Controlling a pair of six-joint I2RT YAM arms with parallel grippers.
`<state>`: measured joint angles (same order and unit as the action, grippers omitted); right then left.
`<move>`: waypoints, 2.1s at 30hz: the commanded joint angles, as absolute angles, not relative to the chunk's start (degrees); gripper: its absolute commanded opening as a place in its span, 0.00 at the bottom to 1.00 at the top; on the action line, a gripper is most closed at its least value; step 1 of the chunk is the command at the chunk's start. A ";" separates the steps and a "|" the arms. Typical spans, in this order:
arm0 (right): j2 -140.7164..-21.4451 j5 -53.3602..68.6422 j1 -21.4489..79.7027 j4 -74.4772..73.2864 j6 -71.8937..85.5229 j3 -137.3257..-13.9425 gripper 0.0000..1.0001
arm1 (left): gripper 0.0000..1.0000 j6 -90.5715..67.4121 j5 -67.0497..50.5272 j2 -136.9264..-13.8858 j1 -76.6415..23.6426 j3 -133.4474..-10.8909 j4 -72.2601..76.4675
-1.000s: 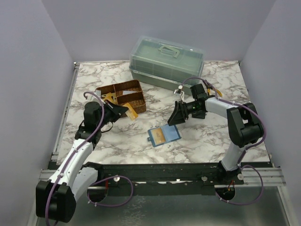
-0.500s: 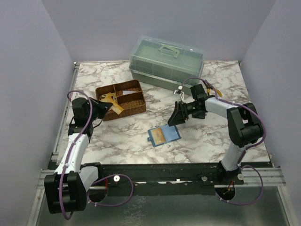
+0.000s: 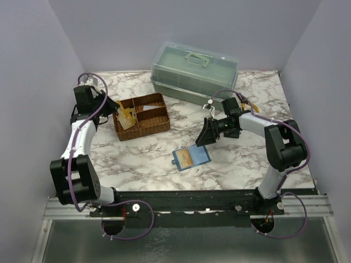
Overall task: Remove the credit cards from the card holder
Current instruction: Place the credit card in the storage box, then remove the credit card from the card holder.
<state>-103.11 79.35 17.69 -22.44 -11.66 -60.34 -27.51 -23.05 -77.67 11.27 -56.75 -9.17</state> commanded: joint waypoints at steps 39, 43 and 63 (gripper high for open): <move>-103.91 81.28 17.98 -25.03 -14.48 -62.33 0.71 | 0.60 -21.29 -9.15 -90.39 9.36 -71.74 -14.27; -103.27 80.51 18.00 -25.52 -15.64 -62.23 0.71 | 0.99 -32.21 -15.84 -80.19 11.76 -59.43 -3.19; -96.69 78.25 20.22 -16.47 -16.91 -54.92 0.73 | 0.96 -59.62 -31.46 -48.28 -6.88 -27.68 6.58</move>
